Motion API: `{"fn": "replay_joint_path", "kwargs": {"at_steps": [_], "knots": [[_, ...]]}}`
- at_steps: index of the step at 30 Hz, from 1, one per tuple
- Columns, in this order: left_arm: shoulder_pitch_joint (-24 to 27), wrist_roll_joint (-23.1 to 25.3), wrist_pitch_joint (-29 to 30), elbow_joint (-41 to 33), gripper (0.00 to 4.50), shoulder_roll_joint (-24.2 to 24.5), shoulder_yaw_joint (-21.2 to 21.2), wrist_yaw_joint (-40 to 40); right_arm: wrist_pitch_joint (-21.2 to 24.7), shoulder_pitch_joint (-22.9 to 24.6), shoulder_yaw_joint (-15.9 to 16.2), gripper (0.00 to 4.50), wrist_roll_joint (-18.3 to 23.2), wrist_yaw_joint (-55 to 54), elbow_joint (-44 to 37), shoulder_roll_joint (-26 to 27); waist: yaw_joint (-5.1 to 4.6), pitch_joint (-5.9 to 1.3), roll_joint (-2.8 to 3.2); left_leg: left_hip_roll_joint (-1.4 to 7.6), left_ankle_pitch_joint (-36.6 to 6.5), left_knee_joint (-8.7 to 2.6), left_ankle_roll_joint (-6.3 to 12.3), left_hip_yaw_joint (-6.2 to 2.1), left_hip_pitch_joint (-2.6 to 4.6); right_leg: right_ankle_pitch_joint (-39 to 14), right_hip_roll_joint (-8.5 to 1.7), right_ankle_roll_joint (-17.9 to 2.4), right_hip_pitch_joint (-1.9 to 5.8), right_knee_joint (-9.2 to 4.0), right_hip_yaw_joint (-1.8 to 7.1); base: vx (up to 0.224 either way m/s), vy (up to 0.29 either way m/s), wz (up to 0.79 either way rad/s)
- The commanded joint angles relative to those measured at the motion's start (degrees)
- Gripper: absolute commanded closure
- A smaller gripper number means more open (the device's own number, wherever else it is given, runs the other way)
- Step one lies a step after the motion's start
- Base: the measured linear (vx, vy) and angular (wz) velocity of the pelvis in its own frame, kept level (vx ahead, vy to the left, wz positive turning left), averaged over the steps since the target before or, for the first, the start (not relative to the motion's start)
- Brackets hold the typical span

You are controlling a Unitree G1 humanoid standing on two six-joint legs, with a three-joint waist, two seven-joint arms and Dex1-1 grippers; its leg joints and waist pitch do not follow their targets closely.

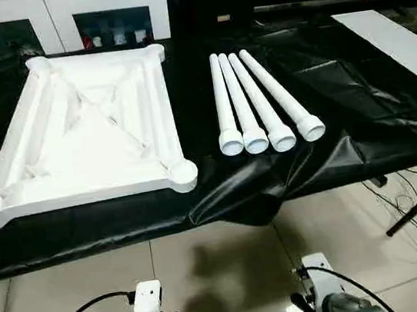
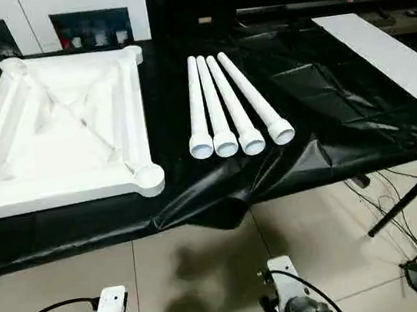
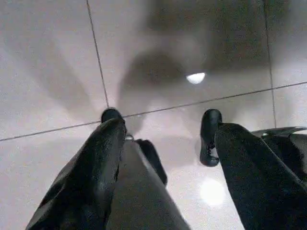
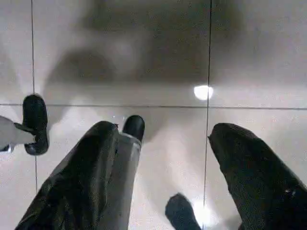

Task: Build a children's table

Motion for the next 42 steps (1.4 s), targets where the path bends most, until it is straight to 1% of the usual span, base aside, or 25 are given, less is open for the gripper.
{"fn": "replay_joint_path", "kwargs": {"at_steps": [1, 2, 3, 5, 8, 13, 14, 17, 18, 20, 22, 24, 25, 26, 27, 28, 29, 30, 33, 34, 35, 39, 40, 41, 42], "knots": [[0.08, -0.17, -0.88, -0.73, 1.15, -0.47, 0.18, -0.79, -1.37, 0.42, -0.38, 1.14, -0.4, 0.22, 0.12, -0.05, 0.23, -2.23, 0.55, 3.36, -6.88, -4.0, 9.23, -0.95, 0.82, 2.23, -4.76, -18.72, 1.91, -4.63, 2.23, 0.0, 0.0, 0.0], [0.17, 0.85, -2.53, -1.02, 1.15, -0.43, -0.9, -0.91, -2.53, 0.45, -0.21, 1.14, -0.48, 1.22, -0.17, 0.31, 0.09, -2.02, 0.53, 3.62, -11.79, -4.5, 6.2, -1.16, 0.98, -4.56, -4.69, -17.38, 1.72, -5.28, 2.43, 0.0, 0.0, 0.0], [0.28, 2.0, -4.37, -1.42, 1.15, -0.36, -2.18, -1.01, -4.1, 0.4, 0.89, 1.14, -1.56, 1.7, -0.53, 0.52, 0.03, -1.92, 0.61, 3.69, -13.6, -4.79, 4.3, -1.39, 0.9, -6.95, -4.67, -16.08, 1.66, -5.48, 2.58, 0.0, 0.0, 0.0], [0.33, 3.4, -6.99, -2.09, 1.15, -0.29, -3.47, -1.67, -8.5, 0.35, 4.72, 1.14, -5.89, -0.58, -1.43, 0.58, 0.01, -2.05, 0.83, 3.76, -12.63, -4.93, 2.61, -1.5, 0.77, -5.0, -4.67, -15.0, 1.6, -5.32, 2.62, 0.0, 0.0, 0.0], [0.31, 5.08, -9.72, -3.1, 1.15, -0.13, -4.87, -3.6, -13.34, 0.2, 7.95, 1.14, -9.7, -0.73, -2.44, 0.63, 0.02, -2.25, 0.59, 3.44, -9.42, -4.56, 3.59, -1.28, 0.57, 0.02, -4.67, -14.88, 1.88, -4.66, 2.73, 0.0, 0.0, 0.0], [2.45, 6.84, -17.63, -7.68, 1.15, 1.01, -7.6, -10.41, -18.32, 0.69, 8.3, 1.14, -7.97, 13.78, -5.82, 0.23, 0.2, -2.53, 0.39, 3.74, -6.38, -4.03, 8.24, -1.22, 0.12, 8.22, -4.98, -16.57, 2.31, -3.79, 2.67, 0.0, 0.0, 0.0], [4.43, 6.86, -20.37, -11.15, 1.15, 1.73, -8.75, -13.78, -20.34, 1.58, 8.25, 1.14, -6.59, 19.57, -8.15, -0.24, 0.14, -2.57, -0.04, 3.71, -6.24, -3.95, 9.04, -1.13, 0.24, 8.81, -4.89, -16.91, 2.32, -3.71, 2.58, 0.0, 0.0, 0.0], [8.02, 6.91, -22.52, -16.47, 1.15, 2.9, -10.37, -16.46, -20.76, 2.81, 8.43, 1.14, -4.77, 25.3, -11.57, -1.17, 0.14, -2.41, 0.18, 4.05, -7.03, -4.07, 9.58, -1.14, 0.32, 7.85, -4.78, -17.3, 2.14, -3.62, 2.58, 0.0, 0.0, 0.0], [12.4, 6.22, -24.0, -22.9, 1.15, 4.06, -11.19, -17.85, -19.86, 5.27, 8.7, 1.14, -1.47, 31.33, -17.98, -2.61, 0.22, -2.07, -0.04, 4.17, -8.34, -4.29, 9.36, -1.16, 0.29, 6.21, -4.73, -17.09, 2.1, -3.85, 2.58, 0.0, 0.0, 0.0], [16.77, 5.29, -24.72, -30.0, 1.15, 5.19, -11.36, -18.25, -20.13, 7.99, 9.89, 1.14, 0.66, 35.17, -24.57, -4.64, 0.28, -1.46, -0.15, 4.46, -13.0, -4.89, 8.14, -1.27, 0.28, 0.64, -4.5, -15.29, 1.85, -4.5, 2.64, 0.0, 0.0, 0.0], [24.47, 2.75, -22.58, -46.21, 1.15, 6.77, -11.23, -17.83, -15.77, 13.7, 11.53, 1.14, 6.95, 40.08, -41.08, -9.52, 0.49, -0.75, -0.41, 4.6, -15.85, -5.34, 6.57, -1.35, 0.37, -3.41, -4.19, -13.56, 1.59, -5.02, 2.83, 0.0, 0.0, 0.0], [27.38, 1.62, -20.95, -53.63, 1.15, 7.14, -11.16, -17.74, -13.51, 15.93, 11.64, 1.14, 9.64, 41.8, -48.6, -11.93, 0.63, -0.34, -0.72, 4.56, -18.55, -5.62, 4.93, -1.16, 0.73, -8.13, -3.81, -12.64, 1.06, -5.59, 2.96, 0.0, 0.0, 0.0], [29.39, 1.12, -19.78, -59.36, 1.15, 7.28, -10.96, -17.78, -11.51, 17.52, 10.92, 1.14, 11.56, 43.6, -54.6, -13.44, 0.99, 0.03, -1.1, 4.56, -19.52, -5.82, 4.02, -1.28, 0.56, -11.1, -3.92, -11.65, 1.1, -5.79, 3.11, 0.0, 0.0, 0.0], [30.55, 0.86, -18.91, -63.43, 1.15, 7.22, -10.65, -17.48, -9.95, 18.52, 10.41, 1.14, 12.92, 44.69, -59.13, -14.54, 1.25, 0.15, -1.1, 4.54, -19.51, -5.89, 3.33, -1.3, 0.61, -12.32, -3.91, -10.68, 0.94, -6.0, 3.22, 0.0, 0.0, 0.0], [30.55, 0.86, -18.91, -63.43, 1.15, 7.22, -10.65, -17.48, -9.95, 18.52, 10.41, 1.14, 12.92, 44.69, -59.13, -14.54, 1.17, 0.15, -1.22, 4.44, -19.46, -5.95, 3.04, -1.22, 0.68, -12.75, -3.62, -10.19, 0.9, -6.01, 3.19, 0.0, 0.0, 0.0], [31.47, 0.72, -17.85, -67.63, 1.15, 7.23, -10.34, -17.0, -7.55, 19.46, 10.05, 1.14, 15.19, 45.63, -64.29, -15.82, 1.35, 0.07, -1.25, 4.39, -18.33, -5.94, 2.82, -1.31, 0.6, -12.27, -3.68, -9.32, 1.05, -5.98, 3.25, 0.0, 0.0, 0.0], [31.81, 0.08, -14.69, -76.79, 1.15, 6.97, -9.24, -15.8, -2.85, 20.14, 8.48, 1.14, 19.8, 46.16, -74.59, -17.93, 1.59, -0.14, -1.43, 4.48, -16.52, -5.85, 2.91, -1.43, 0.48, -10.08, -3.73, -8.92, 1.3, -5.64, 3.22, 0.0, 0.0, 0.0], [31.81, 0.08, -14.69, -76.79, 1.15, 6.97, -9.24, -15.8, -2.85, 20.14, 8.48, 1.14, 19.8, 46.16, -74.59, -17.93, 1.52, -0.22, -1.48, 4.39, -15.72, -5.85, 2.92, -1.34, 0.59, -9.18, -3.59, -8.77, 1.36, -5.57, 3.18, 0.0, 0.0, 0.0], [30.05, -1.48, -9.64, -86.05, 1.15, 7.39, -8.13, -14.8, 3.61, 18.16, 5.05, 1.14, 26.55, 43.71, -83.76, -18.69, 1.58, -0.79, -1.51, 3.9, -10.36, -5.24, 3.39, -1.18, 0.55, -2.98, -3.36, -8.89, 1.42, -4.89, 3.01, 0.0, 0.0, 0.0], [28.86, -2.36, -7.25, -88.92, 1.15, 7.9, -7.61, -14.02, 5.81, 16.77, 3.84, 1.14, 29.4, 42.03, -86.37, -19.11, 1.62, -1.22, -1.6, 3.64, -7.79, -5.01, 3.39, -1.26, 0.61, 0.5, -3.27, -9.22, 1.83, -4.28, 2.98, 0.0, 0.0, 0.0], [25.21, -4.57, -3.3, -91.94, 1.15, 8.66, -6.14, -12.63, 8.09, 13.16, 1.44, 1.14, 32.74, 38.14, -88.42, -18.65, 1.61, -1.4, -1.76, 3.42, -5.89, -4.71, 3.5, -1.12, 0.79, 2.84, -3.01, -9.32, 1.69, -4.05, 2.85, 0.0, 0.0, 0.0], [18.53, -7.02, 1.97, -92.24, 1.15, 9.34, -3.74, -11.0, 10.19, 7.25, -1.82, 1.14, 34.01, 32.67, -87.37, -16.64, 1.66, -1.59, -1.56, 2.84, -3.66, -4.32, 2.24, -0.79, 1.0, 3.86, -2.7, -9.67, 1.57, -3.69, 2.8, 0.0, 0.0, 0.0], [16.43, -7.63, 3.87, -91.65, 1.15, 9.37, -2.96, -10.27, 10.82, 5.31, -2.58, 1.14, 33.72, 30.98, -86.44, -15.78, 1.69, -1.96, -1.52, 2.72, -2.41, -4.13, 1.94, -0.86, 1.05, 5.36, -2.57, -9.59, 1.67, -3.48, 2.73, 0.0, 0.0, 0.0], [12.63, -8.97, 6.68, -90.02, 1.15, 8.9, -0.99, -8.71, 12.43, 1.9, -3.23, 1.14, 30.2, 27.36, -83.89, -13.9, 1.47, -2.05, -1.45, 2.47, -1.3, -4.03, 1.37, -0.75, 1.06, 6.92, -2.33, -9.67, 1.65, -3.31, 2.73, 0.0, 0.0, 0.0], [12.63, -8.97, 6.68, -90.02, 1.15, 8.9, -0.99, -8.71, 12.43, 1.9, -3.23, 1.14, 30.2, 27.36, -83.89, -13.9, 1.49, -2.26, -1.36, 2.43, -0.67, -3.91, 1.04, -0.77, 1.11, 7.63, -2.33, -9.83, 1.7, -3.15, 2.68, 0.0, 0.0, 0.0]]}}
